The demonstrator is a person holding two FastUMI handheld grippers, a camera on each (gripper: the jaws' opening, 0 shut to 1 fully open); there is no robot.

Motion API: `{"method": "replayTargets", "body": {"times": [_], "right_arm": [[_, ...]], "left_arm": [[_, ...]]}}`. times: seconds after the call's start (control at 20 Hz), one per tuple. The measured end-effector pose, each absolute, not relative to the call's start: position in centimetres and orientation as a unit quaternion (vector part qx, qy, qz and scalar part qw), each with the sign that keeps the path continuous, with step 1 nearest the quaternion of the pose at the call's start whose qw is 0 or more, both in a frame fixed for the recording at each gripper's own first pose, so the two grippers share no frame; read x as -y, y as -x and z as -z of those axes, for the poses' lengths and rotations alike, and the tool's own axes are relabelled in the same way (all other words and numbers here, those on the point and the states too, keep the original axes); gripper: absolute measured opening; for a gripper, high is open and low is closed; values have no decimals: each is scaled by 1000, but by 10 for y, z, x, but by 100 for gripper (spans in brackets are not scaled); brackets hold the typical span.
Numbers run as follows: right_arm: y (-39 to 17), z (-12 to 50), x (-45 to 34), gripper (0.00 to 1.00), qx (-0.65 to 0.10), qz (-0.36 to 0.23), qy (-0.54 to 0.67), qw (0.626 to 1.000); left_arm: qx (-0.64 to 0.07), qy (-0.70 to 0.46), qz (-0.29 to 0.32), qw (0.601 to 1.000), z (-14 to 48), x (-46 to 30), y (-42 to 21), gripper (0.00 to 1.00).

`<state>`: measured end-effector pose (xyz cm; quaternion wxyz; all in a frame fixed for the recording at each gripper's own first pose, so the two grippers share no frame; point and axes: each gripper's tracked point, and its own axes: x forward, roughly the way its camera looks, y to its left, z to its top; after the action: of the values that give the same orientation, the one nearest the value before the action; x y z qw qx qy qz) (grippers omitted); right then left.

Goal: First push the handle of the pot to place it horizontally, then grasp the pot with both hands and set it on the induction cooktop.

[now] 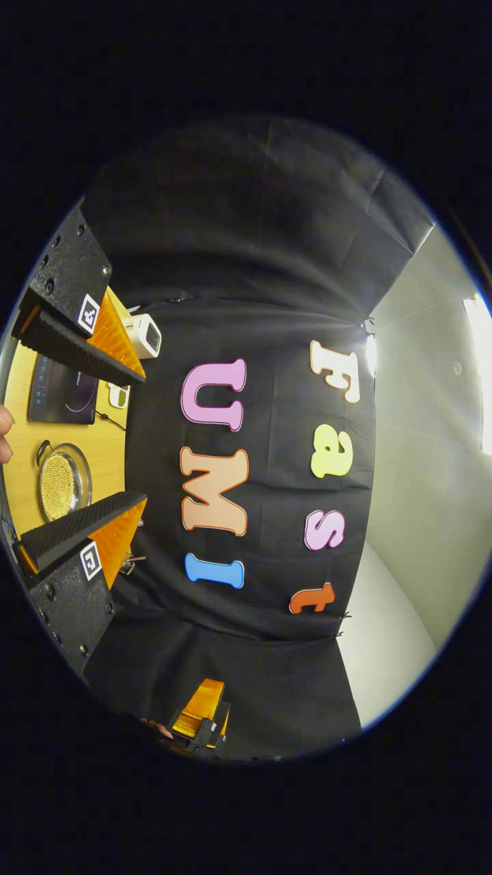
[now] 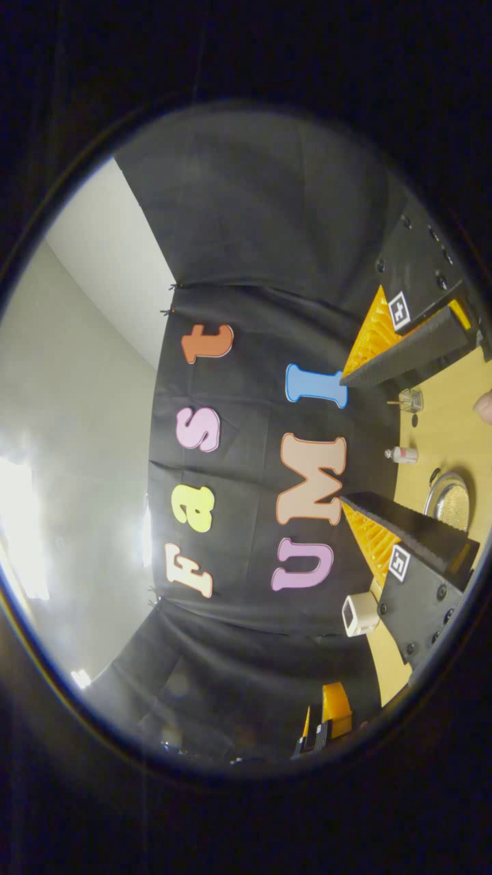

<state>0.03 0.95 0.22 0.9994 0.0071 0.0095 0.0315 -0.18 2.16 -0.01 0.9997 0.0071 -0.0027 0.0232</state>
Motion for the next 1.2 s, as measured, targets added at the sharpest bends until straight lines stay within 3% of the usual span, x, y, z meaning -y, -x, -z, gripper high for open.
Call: {"method": "replayTargets", "body": {"times": [0.85, 1.0, 1.1, 1.15, 1.2], "right_arm": [[-2, 13, -19, 93, -71, -39, -20, 996], [0, 29, -27, 78, -92, -35, -6, 995], [-5, 33, -22, 48, -94, -18, 2, 995], [-9, 34, -20, 42, -94, -13, -1, 995], [-14, 40, -22, 25, -98, -11, -6, 995]], "left_arm": [[-4, 13, 2, 1000, 29, -76, -25, 94], [-14, 10, 2, 1000, 37, -86, -27, 95], [-11, 9, 2, 1000, 35, -88, -29, 94], [-11, 7, 2, 1000, 37, -87, -32, 94], [-12, 4, 1, 1000, 39, -86, -35, 94]]}}
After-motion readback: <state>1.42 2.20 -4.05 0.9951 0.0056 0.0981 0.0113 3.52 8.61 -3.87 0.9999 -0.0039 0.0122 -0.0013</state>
